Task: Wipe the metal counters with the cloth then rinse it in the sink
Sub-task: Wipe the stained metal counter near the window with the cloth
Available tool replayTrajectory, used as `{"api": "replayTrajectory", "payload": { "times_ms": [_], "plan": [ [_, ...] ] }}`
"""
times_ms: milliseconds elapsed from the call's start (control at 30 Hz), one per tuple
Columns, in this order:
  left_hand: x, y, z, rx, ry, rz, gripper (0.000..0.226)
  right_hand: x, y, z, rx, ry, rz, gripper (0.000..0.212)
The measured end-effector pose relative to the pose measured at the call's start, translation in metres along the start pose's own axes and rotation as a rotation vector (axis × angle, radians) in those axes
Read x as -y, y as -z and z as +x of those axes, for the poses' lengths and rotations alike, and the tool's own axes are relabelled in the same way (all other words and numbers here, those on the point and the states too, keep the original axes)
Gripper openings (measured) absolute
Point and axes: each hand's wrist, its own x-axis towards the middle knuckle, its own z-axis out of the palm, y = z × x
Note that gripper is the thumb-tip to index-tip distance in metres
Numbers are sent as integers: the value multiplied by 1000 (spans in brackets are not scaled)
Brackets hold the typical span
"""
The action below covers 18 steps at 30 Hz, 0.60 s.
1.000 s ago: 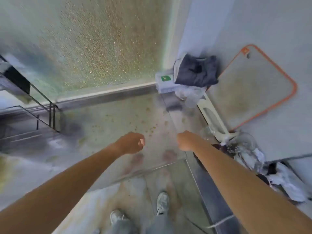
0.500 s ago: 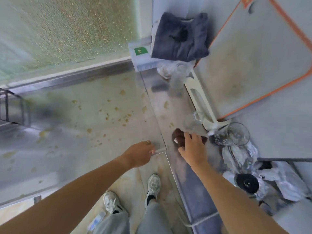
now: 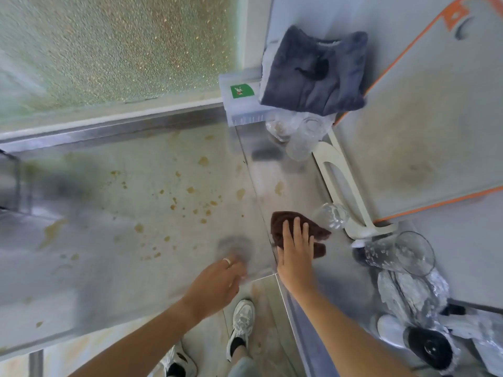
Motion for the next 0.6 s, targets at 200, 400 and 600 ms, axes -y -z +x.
{"api": "replayTrajectory", "payload": {
  "times_ms": [200,400,600],
  "plan": [
    [15,12,-1,-66,-31,-84,10,39,13,100,86,85,65,67],
    [27,23,-5,-106,8,-88,16,65,46,217,304,82,-31,64],
    [34,26,-16,-108,5,-86,21,56,41,169,251,183,-53,64]
  ]
}}
